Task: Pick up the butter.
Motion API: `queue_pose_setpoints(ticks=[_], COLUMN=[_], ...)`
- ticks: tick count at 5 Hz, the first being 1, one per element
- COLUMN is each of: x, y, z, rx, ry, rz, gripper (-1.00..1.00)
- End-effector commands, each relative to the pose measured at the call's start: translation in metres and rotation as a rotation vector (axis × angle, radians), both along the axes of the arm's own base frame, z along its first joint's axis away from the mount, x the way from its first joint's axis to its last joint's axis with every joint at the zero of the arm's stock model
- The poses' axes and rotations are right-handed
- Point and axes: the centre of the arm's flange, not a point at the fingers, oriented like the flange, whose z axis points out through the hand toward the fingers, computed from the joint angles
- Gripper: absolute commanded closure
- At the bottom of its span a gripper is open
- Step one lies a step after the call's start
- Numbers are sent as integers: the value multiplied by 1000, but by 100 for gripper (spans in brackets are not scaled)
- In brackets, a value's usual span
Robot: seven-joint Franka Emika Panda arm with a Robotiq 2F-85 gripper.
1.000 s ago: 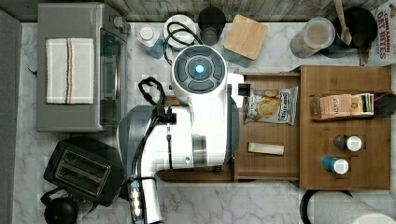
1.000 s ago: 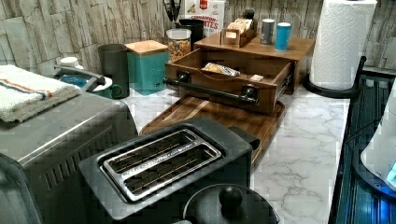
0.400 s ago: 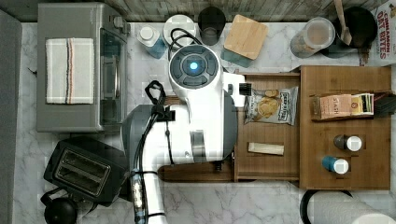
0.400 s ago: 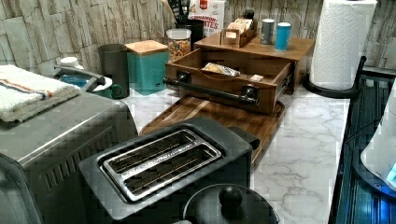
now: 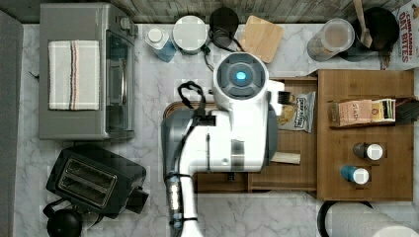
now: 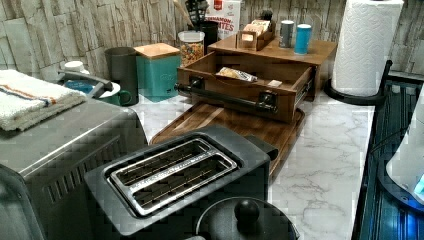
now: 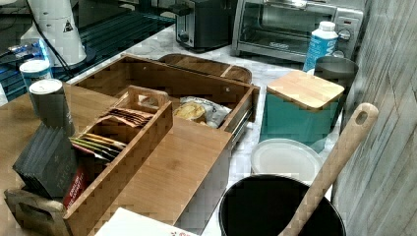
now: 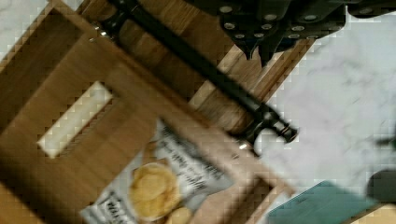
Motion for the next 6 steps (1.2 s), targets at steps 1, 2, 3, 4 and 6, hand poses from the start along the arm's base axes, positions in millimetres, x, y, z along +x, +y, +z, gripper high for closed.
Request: queue_pose_setpoints(ticks=[1, 2, 3, 4, 6], x=[-34, -47, -65, -81, -101], y=[-132, -144, -157, -170, -164], z=[21, 3, -20, -44, -85], rx=[-7, 5, 33, 63, 64], ry=[-105, -50, -33, -17, -10], rz=[-629, -722, -734, -717, -726], gripper=[100, 39, -100, -100, -100])
